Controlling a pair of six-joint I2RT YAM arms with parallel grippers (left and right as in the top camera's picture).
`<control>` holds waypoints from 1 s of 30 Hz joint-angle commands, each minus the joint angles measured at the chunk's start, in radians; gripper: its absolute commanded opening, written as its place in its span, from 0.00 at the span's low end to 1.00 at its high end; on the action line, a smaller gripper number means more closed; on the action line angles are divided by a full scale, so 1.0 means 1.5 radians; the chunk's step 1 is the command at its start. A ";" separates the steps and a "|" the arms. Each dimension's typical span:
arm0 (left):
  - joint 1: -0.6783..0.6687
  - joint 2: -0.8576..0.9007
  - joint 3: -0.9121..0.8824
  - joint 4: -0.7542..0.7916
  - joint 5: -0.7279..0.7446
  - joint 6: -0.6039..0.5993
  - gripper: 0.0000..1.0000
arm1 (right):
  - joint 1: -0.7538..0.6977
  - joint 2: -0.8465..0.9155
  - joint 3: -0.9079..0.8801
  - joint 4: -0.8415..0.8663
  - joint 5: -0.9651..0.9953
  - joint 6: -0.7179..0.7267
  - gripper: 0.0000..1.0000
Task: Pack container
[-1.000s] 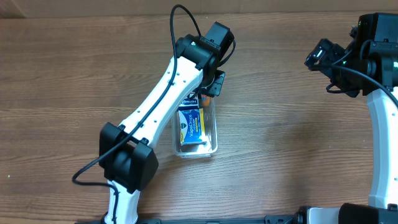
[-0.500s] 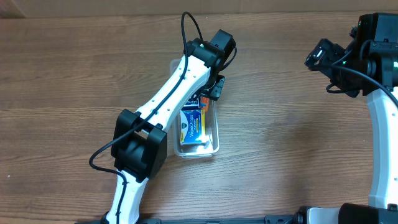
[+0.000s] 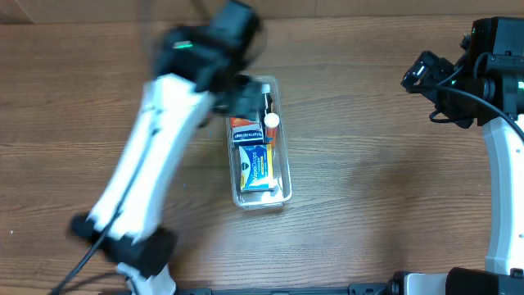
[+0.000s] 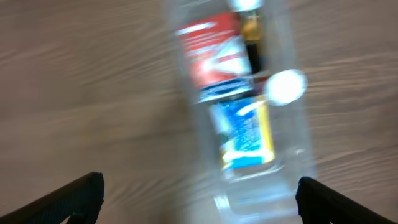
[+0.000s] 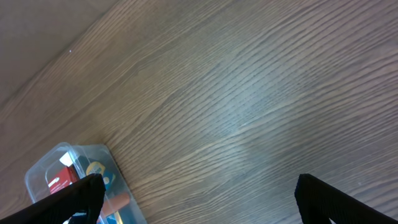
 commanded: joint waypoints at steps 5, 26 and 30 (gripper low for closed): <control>0.035 -0.352 -0.087 -0.018 -0.101 -0.038 1.00 | 0.001 0.000 0.002 0.004 -0.001 -0.002 1.00; 0.035 -0.773 -0.441 0.082 -0.170 -0.081 1.00 | 0.001 0.000 0.002 0.004 -0.001 -0.002 1.00; 0.023 -0.791 -0.629 0.290 -0.128 0.018 1.00 | 0.001 0.000 0.002 0.004 -0.001 -0.002 1.00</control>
